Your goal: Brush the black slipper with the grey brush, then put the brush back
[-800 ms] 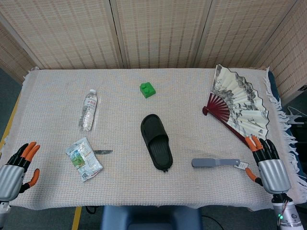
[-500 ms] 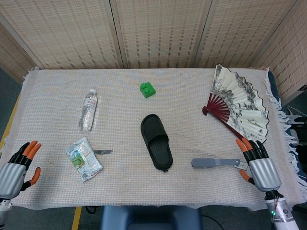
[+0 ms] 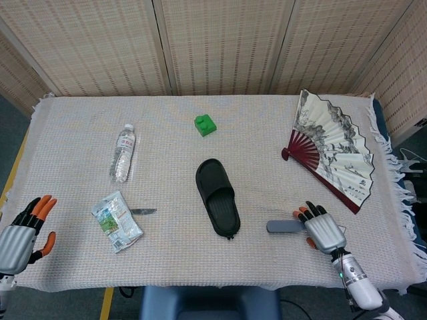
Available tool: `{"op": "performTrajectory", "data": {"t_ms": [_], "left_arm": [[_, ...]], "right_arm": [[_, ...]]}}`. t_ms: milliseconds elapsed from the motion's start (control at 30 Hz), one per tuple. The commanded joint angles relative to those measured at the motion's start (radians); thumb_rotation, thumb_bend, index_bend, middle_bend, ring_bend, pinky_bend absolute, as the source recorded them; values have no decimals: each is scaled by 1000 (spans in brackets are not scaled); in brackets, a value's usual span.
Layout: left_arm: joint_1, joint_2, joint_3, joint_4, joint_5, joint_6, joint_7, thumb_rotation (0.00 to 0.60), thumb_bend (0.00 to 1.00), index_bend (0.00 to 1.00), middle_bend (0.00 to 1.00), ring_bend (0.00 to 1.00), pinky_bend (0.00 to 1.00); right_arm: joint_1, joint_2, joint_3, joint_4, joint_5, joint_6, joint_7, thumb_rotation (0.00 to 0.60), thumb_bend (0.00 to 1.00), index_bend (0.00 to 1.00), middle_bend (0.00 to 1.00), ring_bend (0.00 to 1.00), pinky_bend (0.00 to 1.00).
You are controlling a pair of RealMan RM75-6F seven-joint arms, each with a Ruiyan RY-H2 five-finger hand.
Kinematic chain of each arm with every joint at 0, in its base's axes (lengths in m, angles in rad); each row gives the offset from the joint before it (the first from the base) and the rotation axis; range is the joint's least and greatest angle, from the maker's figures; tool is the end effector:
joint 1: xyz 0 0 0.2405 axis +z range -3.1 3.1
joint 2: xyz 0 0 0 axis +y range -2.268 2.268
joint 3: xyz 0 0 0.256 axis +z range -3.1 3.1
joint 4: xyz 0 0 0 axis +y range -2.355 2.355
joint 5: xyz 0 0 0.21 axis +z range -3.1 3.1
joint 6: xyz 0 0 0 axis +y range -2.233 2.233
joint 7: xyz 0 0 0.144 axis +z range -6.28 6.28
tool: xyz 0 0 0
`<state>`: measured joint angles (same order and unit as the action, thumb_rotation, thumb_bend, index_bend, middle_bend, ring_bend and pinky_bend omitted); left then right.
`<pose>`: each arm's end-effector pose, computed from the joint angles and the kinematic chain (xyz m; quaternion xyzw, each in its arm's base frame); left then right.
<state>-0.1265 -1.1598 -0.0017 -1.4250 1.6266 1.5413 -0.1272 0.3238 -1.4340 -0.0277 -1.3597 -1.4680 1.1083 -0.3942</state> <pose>-0.3201 0.1859 0.1569 -0.6398 -0.3422 -0.4165 0.5478 -0.3029 -0.2291 0.0187 0.7840 -0.3026 0.2228 0.4941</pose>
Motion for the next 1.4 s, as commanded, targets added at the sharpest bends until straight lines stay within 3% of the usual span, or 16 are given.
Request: {"op": "performTrajectory", "data": {"t_ms": [33,200,1067,1233,1400], "left_arm": [[4,2,0,-1,2,8,-1,600,531,0,0,15,225],[7,5,0,1,2,14,-6,600,536,0,0,15,225],[15,10,0,4,4,29,-17,600,558,0,0,15,225],[17,11,0,5,8,35,-21,600,571,0,0,15,226],[18,13,0,5,8,37,-25,600,658,0,0,15,225]], "right_arm": [[0,-17,5,16,3,8,-4,600,173,388,326,208,364],[-6,-26,9,23,3,28,-7,600,177,443,365,256,437],[20,-48,20,7,-6,27,18,600,178,442,369,286,497],[21,-73,24,26,5,28,-4,600,217,583,473,435,655],[24,-92,33,37,19,25,-22,600,278,741,594,589,851]]}}
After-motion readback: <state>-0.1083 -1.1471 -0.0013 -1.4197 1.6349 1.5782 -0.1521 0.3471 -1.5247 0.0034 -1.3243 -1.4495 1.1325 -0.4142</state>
